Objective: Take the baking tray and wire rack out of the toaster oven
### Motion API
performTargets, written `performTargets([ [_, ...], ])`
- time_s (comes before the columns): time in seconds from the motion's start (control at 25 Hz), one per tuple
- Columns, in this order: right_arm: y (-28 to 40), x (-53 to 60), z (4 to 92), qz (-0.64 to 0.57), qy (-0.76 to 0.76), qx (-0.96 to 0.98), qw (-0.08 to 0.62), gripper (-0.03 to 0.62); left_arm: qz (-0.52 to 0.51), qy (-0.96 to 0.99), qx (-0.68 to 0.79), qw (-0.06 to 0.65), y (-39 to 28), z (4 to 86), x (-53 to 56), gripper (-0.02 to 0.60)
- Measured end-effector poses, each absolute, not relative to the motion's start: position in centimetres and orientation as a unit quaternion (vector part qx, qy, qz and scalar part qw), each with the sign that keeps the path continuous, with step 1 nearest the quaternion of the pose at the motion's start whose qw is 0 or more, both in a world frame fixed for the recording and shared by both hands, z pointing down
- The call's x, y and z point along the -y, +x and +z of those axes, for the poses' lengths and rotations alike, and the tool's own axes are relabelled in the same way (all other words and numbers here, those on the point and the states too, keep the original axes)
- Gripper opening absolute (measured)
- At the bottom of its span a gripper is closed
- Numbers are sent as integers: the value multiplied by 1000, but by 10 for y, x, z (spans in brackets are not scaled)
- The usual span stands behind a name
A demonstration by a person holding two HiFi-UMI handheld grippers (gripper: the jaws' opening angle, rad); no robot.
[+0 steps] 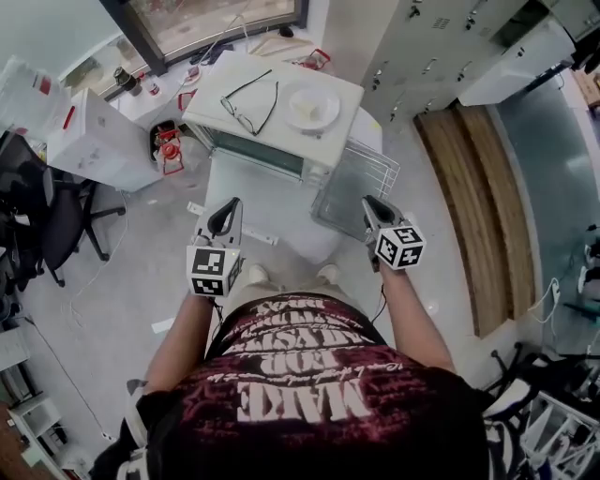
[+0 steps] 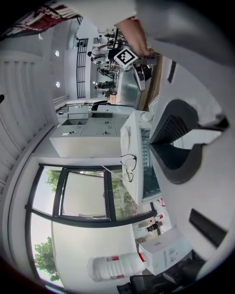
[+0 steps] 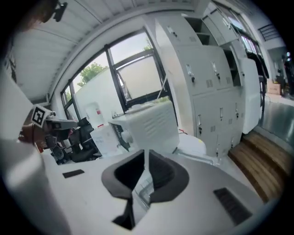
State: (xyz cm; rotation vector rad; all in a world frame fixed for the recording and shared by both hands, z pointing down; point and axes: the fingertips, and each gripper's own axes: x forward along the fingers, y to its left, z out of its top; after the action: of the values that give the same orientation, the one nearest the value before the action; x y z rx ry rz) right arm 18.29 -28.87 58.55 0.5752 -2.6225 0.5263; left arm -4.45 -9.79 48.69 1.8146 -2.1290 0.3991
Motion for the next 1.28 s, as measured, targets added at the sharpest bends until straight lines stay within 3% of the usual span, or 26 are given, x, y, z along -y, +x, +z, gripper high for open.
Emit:
performTargets([
  [0.04,178,276,570,168,209,945,189,9,134,636,745,151,-50,480,95,6],
  [0.08,174,265,554,146,210,950,181,4,127,638,746,143,-55,473,93,6],
  [0.52,134,190,438,44,225,963,139,2,95,676,728,63,-77,404,79,6],
  [1.28,101,149,408,-17,249,955,157,2,45,693,717,65,-114,395,56,6],
])
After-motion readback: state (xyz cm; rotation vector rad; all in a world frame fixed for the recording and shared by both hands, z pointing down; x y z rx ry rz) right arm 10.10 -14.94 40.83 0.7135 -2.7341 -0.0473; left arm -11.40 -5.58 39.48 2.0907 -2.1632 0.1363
